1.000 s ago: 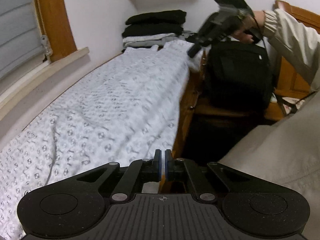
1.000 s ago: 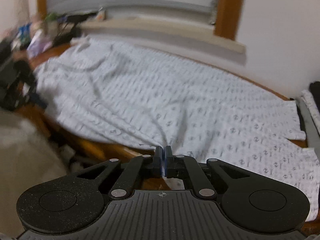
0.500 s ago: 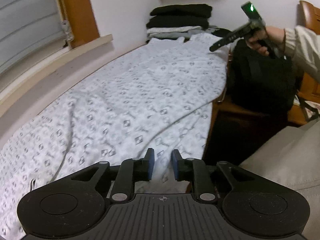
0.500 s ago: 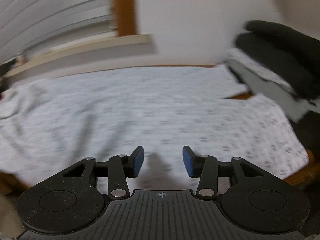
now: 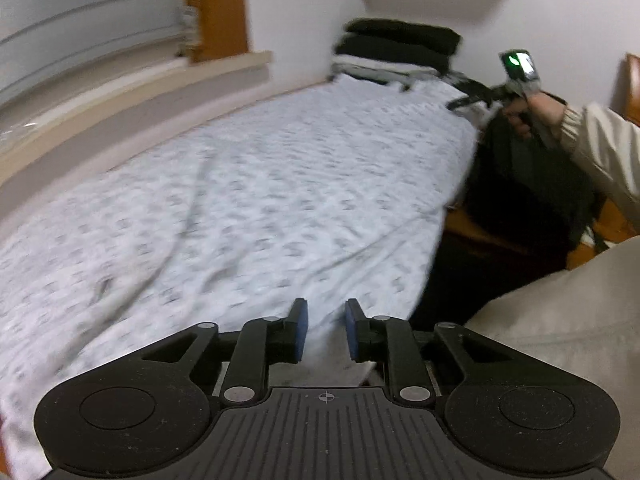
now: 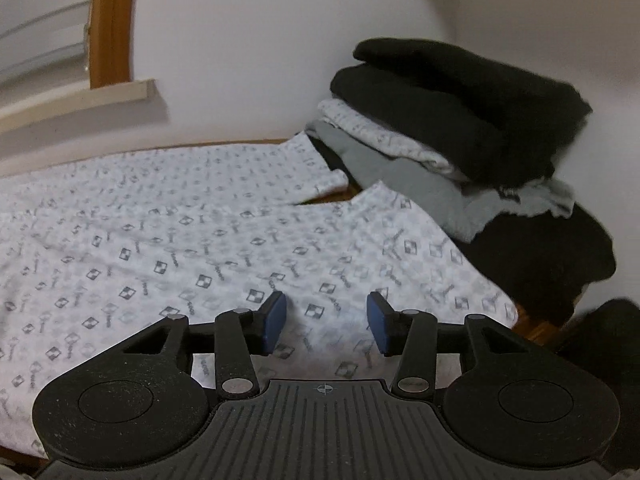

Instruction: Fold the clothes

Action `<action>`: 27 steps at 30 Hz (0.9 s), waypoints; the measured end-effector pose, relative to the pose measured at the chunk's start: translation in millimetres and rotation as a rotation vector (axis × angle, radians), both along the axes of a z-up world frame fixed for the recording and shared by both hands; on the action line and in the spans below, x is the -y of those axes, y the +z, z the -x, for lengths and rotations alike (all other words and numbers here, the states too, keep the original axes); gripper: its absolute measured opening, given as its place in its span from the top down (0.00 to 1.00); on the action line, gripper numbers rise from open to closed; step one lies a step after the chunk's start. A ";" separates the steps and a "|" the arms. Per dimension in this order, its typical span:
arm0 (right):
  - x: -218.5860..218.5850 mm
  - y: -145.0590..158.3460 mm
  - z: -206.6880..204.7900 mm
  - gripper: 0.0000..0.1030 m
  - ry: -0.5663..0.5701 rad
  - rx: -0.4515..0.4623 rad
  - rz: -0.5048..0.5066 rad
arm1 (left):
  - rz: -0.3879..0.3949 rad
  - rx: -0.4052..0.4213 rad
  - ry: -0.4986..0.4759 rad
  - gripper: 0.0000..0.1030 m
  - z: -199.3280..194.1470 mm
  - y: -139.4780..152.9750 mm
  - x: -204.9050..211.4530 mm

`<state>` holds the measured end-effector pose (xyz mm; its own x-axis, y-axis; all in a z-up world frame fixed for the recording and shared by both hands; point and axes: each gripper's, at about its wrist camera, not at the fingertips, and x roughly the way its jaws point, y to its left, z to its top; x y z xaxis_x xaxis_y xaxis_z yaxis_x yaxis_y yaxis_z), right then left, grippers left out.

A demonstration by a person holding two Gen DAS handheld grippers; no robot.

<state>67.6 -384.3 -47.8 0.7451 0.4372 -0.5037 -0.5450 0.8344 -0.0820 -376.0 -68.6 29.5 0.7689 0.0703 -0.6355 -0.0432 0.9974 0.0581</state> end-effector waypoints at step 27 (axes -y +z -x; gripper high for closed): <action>-186.8 21.1 -29.4 0.43 0.357 -0.171 -0.002 | 0.045 0.076 0.301 0.43 -113.2 -2.2 -160.8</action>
<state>97.0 -197.5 -26.7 0.4515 0.6549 -0.6060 -0.8067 0.5898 0.0364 -262.8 92.2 27.3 0.7633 0.2755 -0.5843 -0.3399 0.9405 -0.0005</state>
